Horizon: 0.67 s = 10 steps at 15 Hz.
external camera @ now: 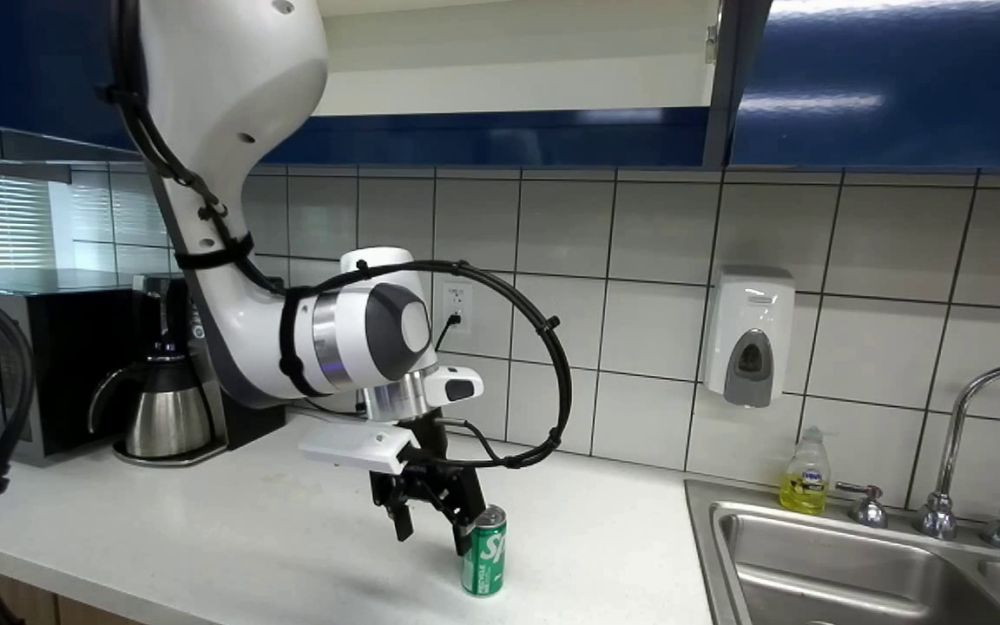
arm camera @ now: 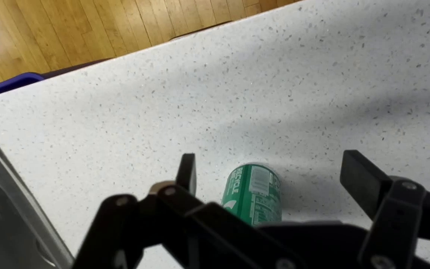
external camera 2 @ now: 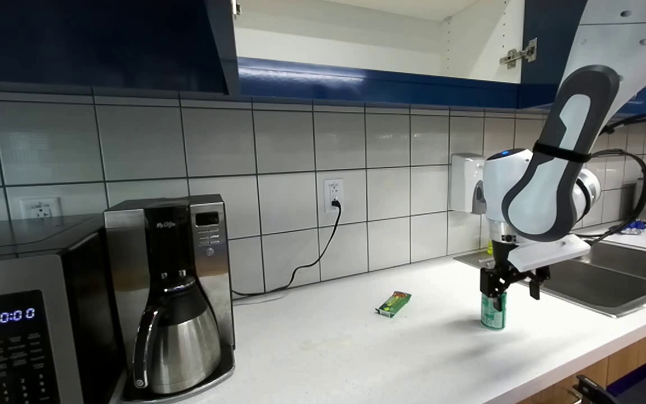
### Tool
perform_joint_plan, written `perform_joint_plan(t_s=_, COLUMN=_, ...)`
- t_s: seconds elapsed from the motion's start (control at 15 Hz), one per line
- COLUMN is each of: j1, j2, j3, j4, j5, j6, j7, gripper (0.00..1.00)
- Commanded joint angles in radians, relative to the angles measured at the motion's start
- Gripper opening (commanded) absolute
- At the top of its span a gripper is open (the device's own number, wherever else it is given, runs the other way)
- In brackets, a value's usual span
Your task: Pick up the canned drink and put it in the shelf
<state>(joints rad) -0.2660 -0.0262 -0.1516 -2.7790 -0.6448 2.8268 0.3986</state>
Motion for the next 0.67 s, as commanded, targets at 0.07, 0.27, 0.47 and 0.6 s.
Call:
perform_joint_plan(t_s=0.07, j1=-0.020, j2=0.054, j3=-0.031, j4=0.000, j5=-0.109, j6=0.112, j7=0.094, gripper=1.00)
perform_joint_plan(t_s=0.27, j1=-0.019, j2=0.070, j3=-0.064, j4=0.001, j5=-0.172, j6=0.153, j7=0.116, gripper=1.00)
perform_joint_plan(t_s=0.47, j1=-0.014, j2=0.086, j3=-0.099, j4=0.021, j5=-0.253, j6=0.179, j7=0.157, gripper=1.00)
perform_joint_plan(t_s=0.6, j1=-0.010, j2=0.091, j3=-0.122, j4=0.045, j5=-0.314, j6=0.190, j7=0.201, gripper=1.00)
